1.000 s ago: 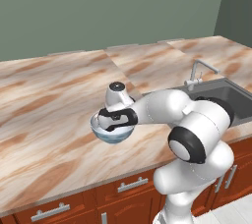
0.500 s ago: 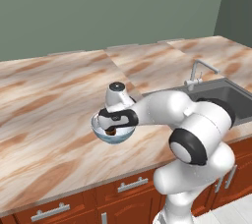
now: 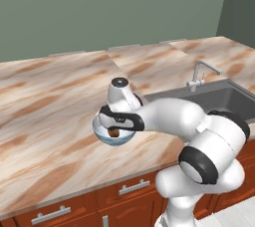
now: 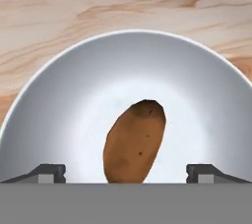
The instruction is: Pick the potatos from the cabinet and place them in one bowl. Pick the tangerine from the sink and place it in the other bowl.
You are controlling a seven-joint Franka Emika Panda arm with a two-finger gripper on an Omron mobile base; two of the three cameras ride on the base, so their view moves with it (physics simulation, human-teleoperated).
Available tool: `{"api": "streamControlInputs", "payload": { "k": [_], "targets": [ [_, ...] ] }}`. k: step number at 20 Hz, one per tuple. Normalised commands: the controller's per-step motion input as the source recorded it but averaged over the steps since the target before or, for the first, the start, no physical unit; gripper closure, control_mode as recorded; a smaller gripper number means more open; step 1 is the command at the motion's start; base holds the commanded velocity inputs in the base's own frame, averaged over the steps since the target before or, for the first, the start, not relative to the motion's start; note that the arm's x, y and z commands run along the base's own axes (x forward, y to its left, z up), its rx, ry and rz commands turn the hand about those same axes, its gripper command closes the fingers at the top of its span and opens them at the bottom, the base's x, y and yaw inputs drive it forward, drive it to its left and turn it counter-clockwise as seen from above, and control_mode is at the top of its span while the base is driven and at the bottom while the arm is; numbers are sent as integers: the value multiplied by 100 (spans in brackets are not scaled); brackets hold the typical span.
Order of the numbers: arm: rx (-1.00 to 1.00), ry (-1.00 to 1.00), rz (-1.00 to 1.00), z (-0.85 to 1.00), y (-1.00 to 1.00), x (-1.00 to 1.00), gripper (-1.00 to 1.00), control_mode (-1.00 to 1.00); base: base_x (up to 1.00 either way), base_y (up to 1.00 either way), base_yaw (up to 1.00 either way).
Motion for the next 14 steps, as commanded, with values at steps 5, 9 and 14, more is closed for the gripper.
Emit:
{"api": "streamControlInputs", "payload": {
  "k": [5,9,14],
  "targets": [
    [2,0,-2,25,-52,-55,-100,-100,0,0,0],
    [7,0,-10,25,-71,-51,-100,-100,0,0,0],
    [9,0,-9,34,-57,-52,-100,-100,0,0,0]
  ]
}}
